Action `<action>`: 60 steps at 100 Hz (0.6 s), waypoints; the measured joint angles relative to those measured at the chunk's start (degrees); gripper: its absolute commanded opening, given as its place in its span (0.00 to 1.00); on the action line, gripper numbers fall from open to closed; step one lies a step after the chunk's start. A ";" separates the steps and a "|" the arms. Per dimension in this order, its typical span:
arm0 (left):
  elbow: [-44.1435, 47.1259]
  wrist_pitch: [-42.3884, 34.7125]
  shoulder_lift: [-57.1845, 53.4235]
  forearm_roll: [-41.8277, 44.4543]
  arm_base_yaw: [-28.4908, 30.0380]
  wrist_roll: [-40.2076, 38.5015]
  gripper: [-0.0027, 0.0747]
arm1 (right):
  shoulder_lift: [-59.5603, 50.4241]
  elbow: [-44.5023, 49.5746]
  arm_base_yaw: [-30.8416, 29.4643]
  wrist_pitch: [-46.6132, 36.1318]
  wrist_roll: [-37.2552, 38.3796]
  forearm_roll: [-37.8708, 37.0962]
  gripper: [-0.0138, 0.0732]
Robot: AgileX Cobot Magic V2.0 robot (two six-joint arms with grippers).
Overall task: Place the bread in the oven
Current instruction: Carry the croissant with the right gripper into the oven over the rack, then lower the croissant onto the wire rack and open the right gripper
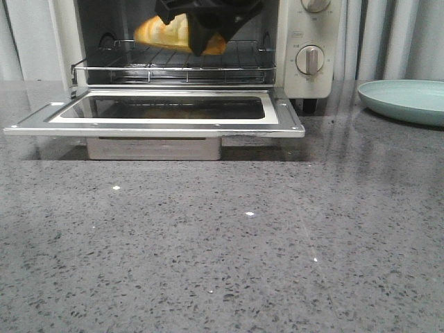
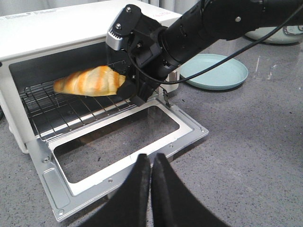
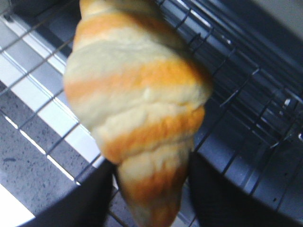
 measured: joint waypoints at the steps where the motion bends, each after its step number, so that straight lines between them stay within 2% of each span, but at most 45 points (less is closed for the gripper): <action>1: 0.00 0.00 0.00 0.00 0.00 0.00 0.01 | 0.00 0.00 0.00 -0.16 0.00 0.00 0.80; 11: 0.00 0.00 -0.25 0.71 0.00 0.00 0.01 | 0.00 0.00 0.00 -0.42 0.00 0.00 0.79; 22: 0.11 -1.46 -1.82 1.49 0.00 0.00 0.01 | -0.53 0.00 0.11 1.02 0.00 0.00 0.68; 39: 1.08 -4.45 -6.35 8.66 0.00 -5.62 0.01 | -4.50 0.00 1.38 4.83 0.00 0.12 0.42; 53: 2.26 -4.96 -10.55 20.92 0.00 -16.36 0.01 | -9.73 1.15 3.79 9.90 -0.11 0.84 0.15; 58: 3.14 -5.11 -12.33 25.87 0.00 -21.56 0.01 | -12.09 2.74 5.06 12.04 -0.11 0.94 0.07; 60: 3.57 -5.11 -13.17 28.00 0.00 -22.88 0.01 | -13.23 3.64 5.64 12.42 -0.11 0.94 0.07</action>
